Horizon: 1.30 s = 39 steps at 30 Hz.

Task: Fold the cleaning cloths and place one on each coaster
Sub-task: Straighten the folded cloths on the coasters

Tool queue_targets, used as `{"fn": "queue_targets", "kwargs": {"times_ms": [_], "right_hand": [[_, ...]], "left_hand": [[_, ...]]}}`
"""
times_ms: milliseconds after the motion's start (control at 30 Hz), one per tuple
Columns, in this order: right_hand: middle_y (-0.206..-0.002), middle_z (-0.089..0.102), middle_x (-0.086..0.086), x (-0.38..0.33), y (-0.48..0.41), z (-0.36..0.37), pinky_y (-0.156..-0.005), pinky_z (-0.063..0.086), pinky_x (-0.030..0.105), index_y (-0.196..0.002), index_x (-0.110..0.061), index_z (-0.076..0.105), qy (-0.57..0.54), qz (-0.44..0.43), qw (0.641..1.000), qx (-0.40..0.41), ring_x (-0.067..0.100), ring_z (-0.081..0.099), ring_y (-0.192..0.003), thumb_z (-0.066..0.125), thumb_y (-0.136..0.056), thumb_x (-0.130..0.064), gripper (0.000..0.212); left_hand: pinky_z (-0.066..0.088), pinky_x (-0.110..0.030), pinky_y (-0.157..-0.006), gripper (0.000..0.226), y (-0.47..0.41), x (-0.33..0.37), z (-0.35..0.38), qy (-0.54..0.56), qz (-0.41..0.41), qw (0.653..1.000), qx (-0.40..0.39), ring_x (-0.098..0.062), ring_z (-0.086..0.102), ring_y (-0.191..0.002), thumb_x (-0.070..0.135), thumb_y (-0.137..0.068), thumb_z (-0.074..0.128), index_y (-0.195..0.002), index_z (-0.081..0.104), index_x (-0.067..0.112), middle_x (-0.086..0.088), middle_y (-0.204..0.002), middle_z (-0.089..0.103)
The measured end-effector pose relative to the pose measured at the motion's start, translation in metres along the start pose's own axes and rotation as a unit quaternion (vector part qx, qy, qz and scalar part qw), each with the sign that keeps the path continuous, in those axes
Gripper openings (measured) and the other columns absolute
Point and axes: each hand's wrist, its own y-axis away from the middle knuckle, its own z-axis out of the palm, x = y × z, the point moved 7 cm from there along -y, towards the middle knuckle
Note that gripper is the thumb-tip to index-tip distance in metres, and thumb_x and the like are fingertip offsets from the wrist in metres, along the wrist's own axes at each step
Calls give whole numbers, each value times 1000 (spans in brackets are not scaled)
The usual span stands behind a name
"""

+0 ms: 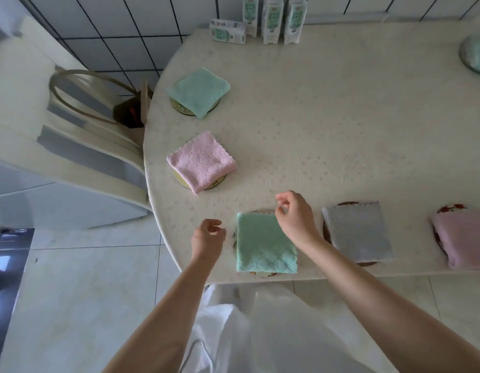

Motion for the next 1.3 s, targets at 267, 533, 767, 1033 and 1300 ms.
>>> {"fn": "queue_targets", "kwargs": {"times_ms": [267,533,767,1033,1300], "right_hand": [[-104,64,9,-64,-47,53,-85,44,28,-109,-6,61,13,2,999,-30,22,59,-94,51,-86,-4,25],[-100,66,16,-105,-88,87,-82,43,33,-99,0,63,71,86,993,29,33,59,-100,52,-83,-6,20],[-116,57,19,-112,-103,104,-89,38,29,-114,-2,56,63,179,980,62,33,51,-111,54,-86,-11,29],[-69,53,16,-106,-124,106,-62,34,33,-69,-7,50,52,211,974,55,32,47,-69,51,-86,-16,19],[-90,67,1,-88,-123,110,-69,36,24,-98,-9,66,-26,225,972,66,16,57,-82,58,-84,-21,20]], "left_hand": [[58,-41,-77,16,-45,5,-60,59,-16,998,6,-19,66,-71,8,-86,57,-101,62,12,-2,-82,66],[57,-34,-80,17,-106,19,-114,125,-56,986,-94,-22,66,-79,2,-88,57,-104,58,5,-11,-94,64],[57,-34,-80,26,-147,45,-118,149,-97,972,-154,-24,68,-80,4,-87,60,-113,53,3,-10,-92,63],[58,-38,-81,6,-167,65,-93,129,-117,969,-177,-24,68,-73,3,-84,59,-89,62,3,-12,-84,68],[60,-43,-68,20,-190,81,-92,36,-66,989,-131,-28,67,-75,7,-81,62,-99,55,4,-15,-91,65]]}}
